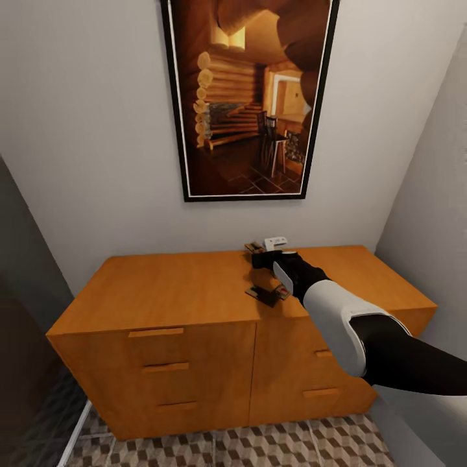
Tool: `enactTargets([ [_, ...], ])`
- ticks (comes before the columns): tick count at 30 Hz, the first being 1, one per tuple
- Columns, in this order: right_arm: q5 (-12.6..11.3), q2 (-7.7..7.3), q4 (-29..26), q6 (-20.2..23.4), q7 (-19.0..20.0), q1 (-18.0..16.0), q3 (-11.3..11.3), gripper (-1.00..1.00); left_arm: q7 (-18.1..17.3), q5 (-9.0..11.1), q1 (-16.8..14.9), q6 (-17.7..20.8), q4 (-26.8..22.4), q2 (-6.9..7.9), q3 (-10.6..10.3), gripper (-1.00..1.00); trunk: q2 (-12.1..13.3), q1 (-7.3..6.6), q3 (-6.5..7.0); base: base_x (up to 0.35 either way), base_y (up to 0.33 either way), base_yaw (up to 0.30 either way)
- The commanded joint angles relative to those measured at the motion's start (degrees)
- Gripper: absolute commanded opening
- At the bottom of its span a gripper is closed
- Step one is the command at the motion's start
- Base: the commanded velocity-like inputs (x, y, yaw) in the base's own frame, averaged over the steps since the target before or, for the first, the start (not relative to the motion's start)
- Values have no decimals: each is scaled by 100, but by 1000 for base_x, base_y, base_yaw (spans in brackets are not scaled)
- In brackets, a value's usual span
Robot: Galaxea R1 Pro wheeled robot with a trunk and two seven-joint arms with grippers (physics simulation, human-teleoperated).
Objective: Take the four mousetraps from the cabinet in the bathroom and place them on the bathroom floor. Make sure all four end up on the same floor surface, and ensure that at least two of them are either under or directly next to the same bathroom sink.
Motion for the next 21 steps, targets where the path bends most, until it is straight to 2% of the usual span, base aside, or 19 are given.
enactTargets([
  [1, 35, 0, -67, 84, 10, -1, 9, -100, 1, 2, -12, -40, 24, 0, -20, 100, -3, -4, -6, -329, 0, 0],
  [4, 35, 0, -214, 221, 5, -1, 9, -100, 1, 2, -12, -40, 24, 0, -18, 100, -3, -4, -6, -332, 0, 0],
  [9, 35, 0, -644, 728, -5, -1, 9, -100, 1, 2, -11, -41, 24, 0, -20, 100, -3, -4, -6, -334, 0, 0],
  [21, 40, 0, -993, 1015, -23, -1, 9, -100, 1, 2, -14, -42, 24, 2, -23, 100, -3, -4, -6, -335, 0, 0],
])
